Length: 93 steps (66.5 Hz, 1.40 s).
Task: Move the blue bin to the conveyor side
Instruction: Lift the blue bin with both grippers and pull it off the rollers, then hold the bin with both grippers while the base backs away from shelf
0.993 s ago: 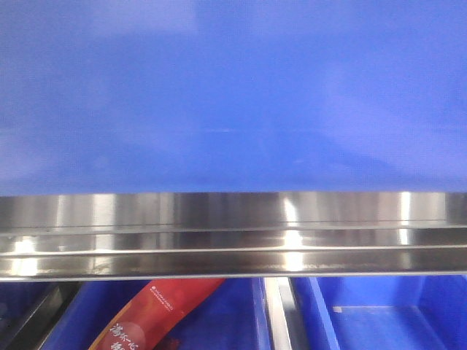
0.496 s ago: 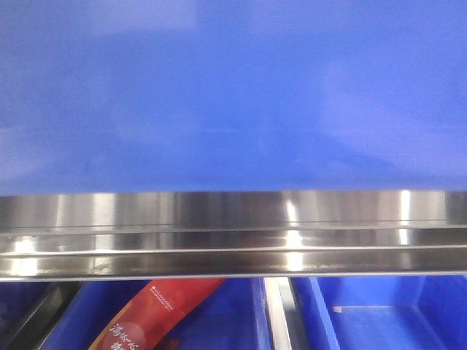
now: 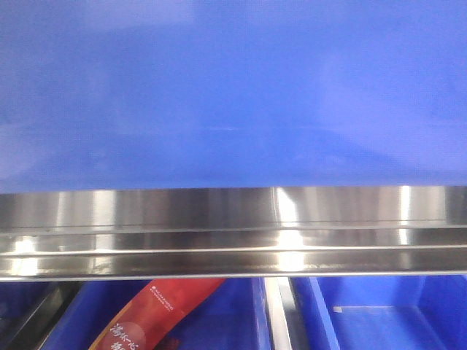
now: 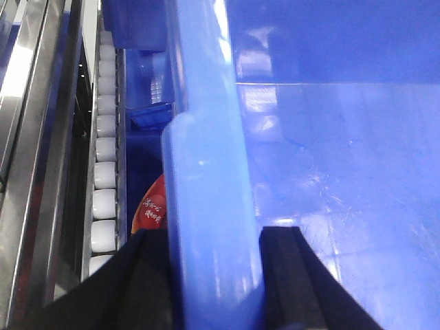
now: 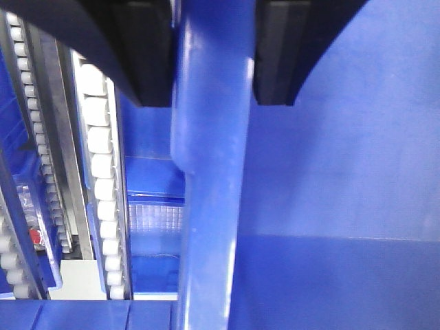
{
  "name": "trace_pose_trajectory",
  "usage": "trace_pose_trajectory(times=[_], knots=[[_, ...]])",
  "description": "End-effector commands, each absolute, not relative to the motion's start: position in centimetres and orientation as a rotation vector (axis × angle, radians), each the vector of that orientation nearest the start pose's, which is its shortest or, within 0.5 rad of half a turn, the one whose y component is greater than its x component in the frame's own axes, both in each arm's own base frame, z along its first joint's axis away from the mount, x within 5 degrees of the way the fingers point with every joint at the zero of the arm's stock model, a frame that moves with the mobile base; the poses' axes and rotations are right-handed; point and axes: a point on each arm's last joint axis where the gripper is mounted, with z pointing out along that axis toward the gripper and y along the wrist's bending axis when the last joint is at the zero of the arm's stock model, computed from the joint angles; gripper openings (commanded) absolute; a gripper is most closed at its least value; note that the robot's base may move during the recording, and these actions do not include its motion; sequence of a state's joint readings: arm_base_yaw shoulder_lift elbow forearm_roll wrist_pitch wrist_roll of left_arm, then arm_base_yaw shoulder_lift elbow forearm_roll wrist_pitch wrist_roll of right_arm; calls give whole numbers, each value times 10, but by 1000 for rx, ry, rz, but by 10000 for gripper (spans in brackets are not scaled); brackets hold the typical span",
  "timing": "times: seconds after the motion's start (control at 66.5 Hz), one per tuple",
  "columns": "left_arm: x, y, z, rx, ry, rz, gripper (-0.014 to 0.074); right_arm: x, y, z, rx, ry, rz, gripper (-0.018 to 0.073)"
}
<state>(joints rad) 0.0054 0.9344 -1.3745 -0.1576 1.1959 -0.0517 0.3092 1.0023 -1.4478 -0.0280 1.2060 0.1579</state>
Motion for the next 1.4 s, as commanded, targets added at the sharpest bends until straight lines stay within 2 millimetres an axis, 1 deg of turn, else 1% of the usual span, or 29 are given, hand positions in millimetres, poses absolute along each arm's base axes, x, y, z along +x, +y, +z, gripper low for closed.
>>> trace_pose_trajectory(times=[0.0,1.053,1.278,1.384], knots=[[137,-7,475,-41,2118,-143,-18,149,36,485,-154,2110,125,-81],[137,-7,475,-42,2116,-144,-18,149,36,485,-154,2110,125,-81],[122,-8,481,-38,2074,-143,-18,149,36,485,-154,2110,125,-81],[119,-8,482,-37,2065,-143,-18,149,36,485,-154,2110,125,-81]])
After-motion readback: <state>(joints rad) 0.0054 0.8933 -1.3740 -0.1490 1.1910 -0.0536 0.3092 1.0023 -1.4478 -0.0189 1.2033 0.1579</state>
